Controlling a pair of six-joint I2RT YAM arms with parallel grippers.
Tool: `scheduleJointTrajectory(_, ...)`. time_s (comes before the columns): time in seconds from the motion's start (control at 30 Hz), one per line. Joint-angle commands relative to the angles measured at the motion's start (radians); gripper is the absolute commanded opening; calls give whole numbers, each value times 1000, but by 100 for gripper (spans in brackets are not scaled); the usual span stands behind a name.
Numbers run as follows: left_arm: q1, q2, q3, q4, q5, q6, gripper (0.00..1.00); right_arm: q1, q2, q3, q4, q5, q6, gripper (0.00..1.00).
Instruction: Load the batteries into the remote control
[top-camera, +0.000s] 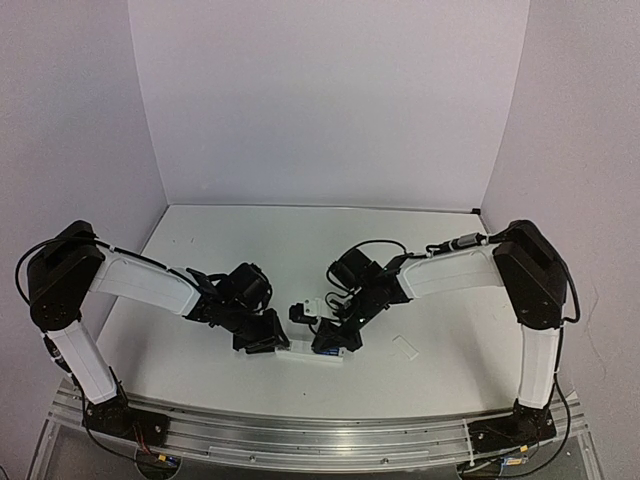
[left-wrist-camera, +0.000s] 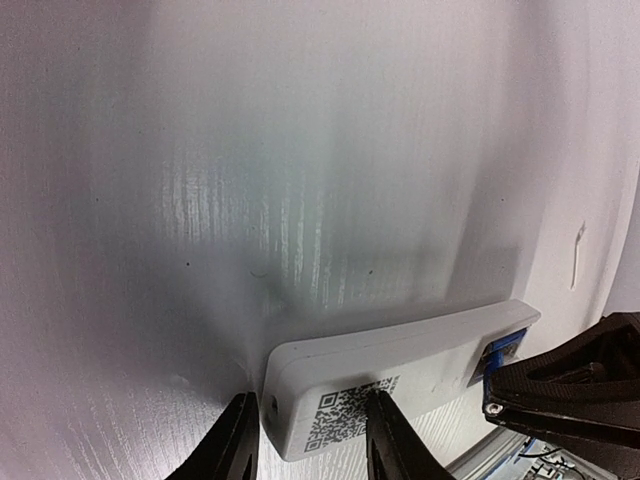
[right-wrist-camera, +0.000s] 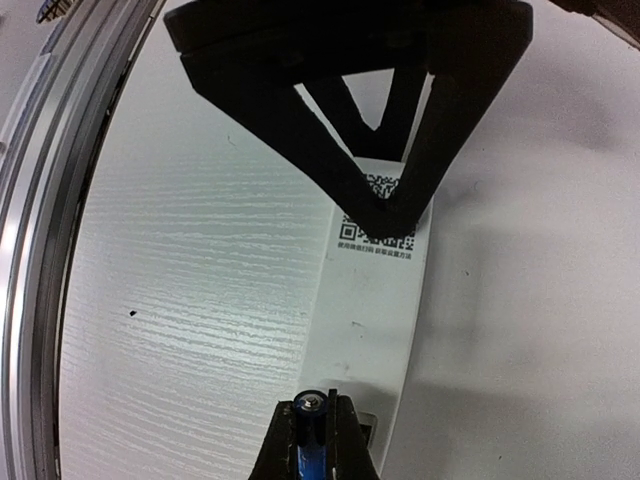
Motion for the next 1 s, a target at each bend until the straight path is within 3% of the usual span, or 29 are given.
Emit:
scheduleJointTrajectory(0.0, 1, 33, 3, -47, -57, -12, 37, 1, -8, -27, -200, 62, -29, 0)
scheduleJointTrajectory(0.47, 1, 40, 17, -53, -57, -5, 37, 1, 31, 10, -289, 130, -64, 0)
scheduleJointTrajectory(0.97, 1, 53, 35, -55, -45, 11, 37, 2, 66, 50, -294, 105, -19, 11)
